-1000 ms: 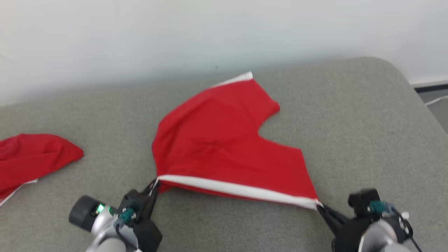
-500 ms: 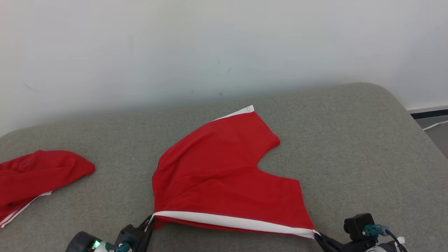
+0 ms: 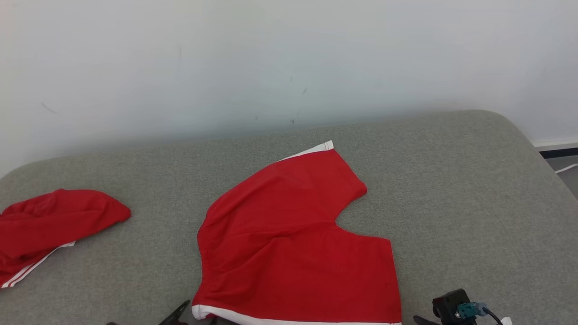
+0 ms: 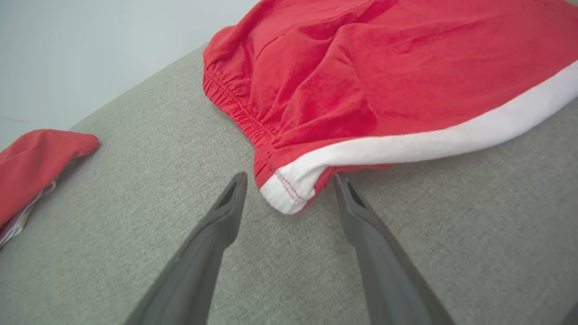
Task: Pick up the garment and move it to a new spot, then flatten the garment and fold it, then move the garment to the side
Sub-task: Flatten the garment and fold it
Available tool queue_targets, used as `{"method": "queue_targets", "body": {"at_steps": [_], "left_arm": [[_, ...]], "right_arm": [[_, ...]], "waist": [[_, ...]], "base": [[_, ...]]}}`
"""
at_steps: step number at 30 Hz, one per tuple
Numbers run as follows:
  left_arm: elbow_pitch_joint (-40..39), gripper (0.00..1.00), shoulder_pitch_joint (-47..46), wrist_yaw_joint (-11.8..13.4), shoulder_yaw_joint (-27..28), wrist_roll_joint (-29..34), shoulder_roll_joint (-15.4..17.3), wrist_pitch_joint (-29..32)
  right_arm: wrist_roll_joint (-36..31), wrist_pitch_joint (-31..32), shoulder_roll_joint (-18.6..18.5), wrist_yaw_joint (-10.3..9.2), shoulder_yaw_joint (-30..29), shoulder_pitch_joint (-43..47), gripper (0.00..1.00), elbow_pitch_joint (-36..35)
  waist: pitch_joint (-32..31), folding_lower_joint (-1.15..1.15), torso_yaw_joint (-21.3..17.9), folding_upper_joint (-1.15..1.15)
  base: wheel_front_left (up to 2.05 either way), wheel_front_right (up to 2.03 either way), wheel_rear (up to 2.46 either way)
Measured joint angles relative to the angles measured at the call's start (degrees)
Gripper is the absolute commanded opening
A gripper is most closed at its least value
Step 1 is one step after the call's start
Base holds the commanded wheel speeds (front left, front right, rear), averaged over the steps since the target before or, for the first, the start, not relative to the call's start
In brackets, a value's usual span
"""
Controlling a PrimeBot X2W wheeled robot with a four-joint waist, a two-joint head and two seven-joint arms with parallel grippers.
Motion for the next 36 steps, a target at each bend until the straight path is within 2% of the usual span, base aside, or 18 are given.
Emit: {"method": "queue_targets", "body": {"at_steps": [5,9,12,14,18,20,26,36], "left_arm": [[0.0,1.0,2.2,-0.1,-0.1,0.3,1.1,0.0],[-1.2,1.0,4.2,3.1,5.0,-1.9,2.9,0.0],[-4.9,1.0,4.6,4.7,11.0,-5.7,3.4,0.0],[-8.4,1.0,4.6,4.7,13.8,-7.3,3.2,0.0],[-13.9,1.0,4.8,5.2,18.1,-9.6,1.5,0.0],[-15.4,1.0,5.1,5.2,19.1,-10.5,0.4,0.0],[-17.4,1.0,9.3,5.7,22.2,-14.5,-1.4,0.0],[-17.3,1.0,14.5,5.7,23.7,-15.7,-0.1,5.6]], "right_arm": [[-0.4,0.1,-1.0,0.05,-0.2,0.6,1.0,0.7],[-0.2,-2.9,-0.9,-0.2,-2.8,0.5,1.0,-1.3],[0.5,-7.1,-0.4,-1.74,-6.4,0.4,1.0,-3.3],[0.6,-10.2,0.2,-3.21,-8.8,0.3,1.0,-4.5],[0.6,-14.7,1.8,-6.45,-11.9,-0.4,1.0,-5.2],[0.5,-16.3,2.5,-7.35,-12.9,-0.6,1.0,-5.4],[1.2,-19.2,5.1,-7.75,-14.1,-0.6,1.0,-5.1],[1.5,-20.8,5.5,-8.0,-14.6,0.8,1.0,-4.0]], "waist": [[-0.5,0.0,0.3,0.0],[-1.3,0.0,0.5,0.0],[-2.1,0.0,0.7,0.0],[-2.7,0.0,0.9,0.0],[-3.9,0.0,1.4,0.0],[-4.6,0.0,1.5,0.0],[-6.4,0.0,1.5,0.0],[-6.7,-0.01,-0.1,0.0]], "base": [[0.0,0.0,0.0],[0.0,0.0,0.0],[0.0,0.0,0.0],[0.0,0.0,0.0],[0.0,0.0,0.0],[0.0,0.0,0.0],[0.0,0.0,0.0],[0.0,0.0,0.0]]}}
